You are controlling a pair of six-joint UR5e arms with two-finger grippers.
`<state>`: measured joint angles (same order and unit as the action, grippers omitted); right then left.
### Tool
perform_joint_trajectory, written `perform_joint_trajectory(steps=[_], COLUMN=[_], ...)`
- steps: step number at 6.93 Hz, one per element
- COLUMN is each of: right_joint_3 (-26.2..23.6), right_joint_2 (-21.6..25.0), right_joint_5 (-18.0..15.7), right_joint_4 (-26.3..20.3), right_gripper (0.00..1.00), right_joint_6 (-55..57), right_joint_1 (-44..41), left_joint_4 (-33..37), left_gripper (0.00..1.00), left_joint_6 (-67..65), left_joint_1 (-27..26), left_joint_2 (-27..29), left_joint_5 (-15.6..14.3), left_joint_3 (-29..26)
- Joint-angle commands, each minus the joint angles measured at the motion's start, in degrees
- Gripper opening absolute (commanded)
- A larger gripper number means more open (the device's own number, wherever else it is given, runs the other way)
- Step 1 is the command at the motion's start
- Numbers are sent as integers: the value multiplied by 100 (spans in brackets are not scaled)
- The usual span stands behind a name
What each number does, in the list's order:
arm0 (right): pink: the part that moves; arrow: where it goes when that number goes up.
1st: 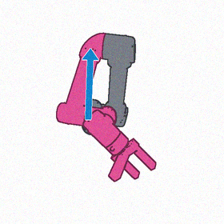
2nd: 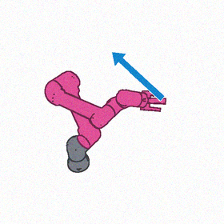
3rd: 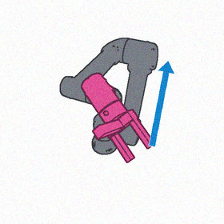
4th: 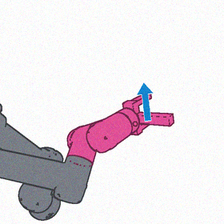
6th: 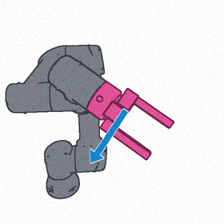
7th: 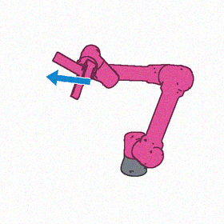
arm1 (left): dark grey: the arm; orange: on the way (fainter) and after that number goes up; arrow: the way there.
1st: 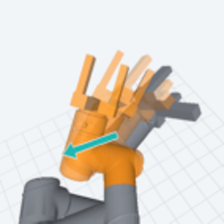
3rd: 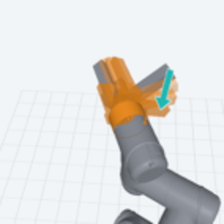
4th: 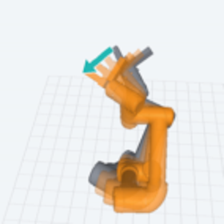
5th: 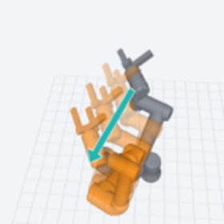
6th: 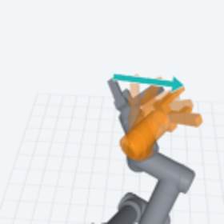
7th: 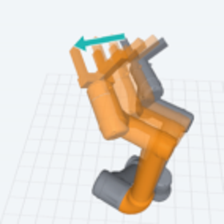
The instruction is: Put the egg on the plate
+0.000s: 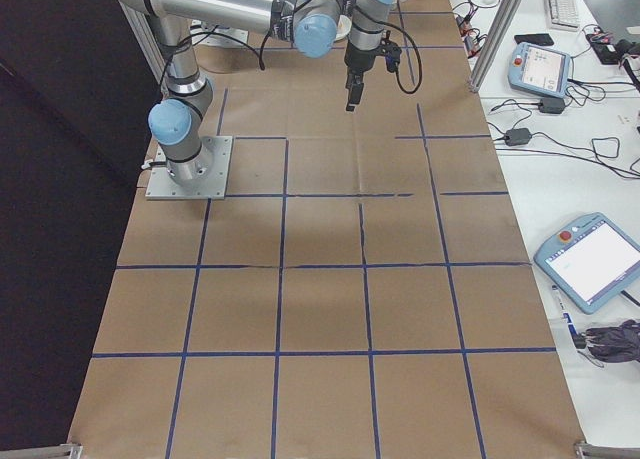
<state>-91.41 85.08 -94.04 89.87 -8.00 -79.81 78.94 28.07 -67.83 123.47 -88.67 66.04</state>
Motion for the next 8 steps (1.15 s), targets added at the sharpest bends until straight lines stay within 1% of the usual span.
perform_joint_trajectory(steps=[1, 2, 4, 5, 6, 7, 8], right_joint_3=[0, 0, 0, 0, 0, 0, 0], right_joint_2=[0, 0, 0, 0, 0, 0, 0], right_joint_5=[0, 0, 0, 0, 0, 0, 0], right_joint_4=[-5, -5, -5, 4, -4, -5, -5], right_gripper=[100, 100, 100, 100, 100, 100, 100], right_joint_6=[0, 0, 0, 0, 0, 0, 0], right_joint_1=[0, 0, 0, 0, 0, 0, 0], left_joint_4=[340, 350, 237, 218, -147, -577, -625], left_gripper=[100, 100, 99, 99, 99, 99, 99], left_joint_6=[-693, -1098, -1514, -1689, -1595, -1350, -1113], left_joint_1=[77, -44, -247, -274, -266, -213, -178], left_joint_2=[877, 1220, 1355, 1338, 1312, 1355, 1373], left_joint_5=[-149, -315, -369, -370, -370, -500, -580], left_joint_3=[-1124, -1320, -1112, -832, -499, -408, -399])
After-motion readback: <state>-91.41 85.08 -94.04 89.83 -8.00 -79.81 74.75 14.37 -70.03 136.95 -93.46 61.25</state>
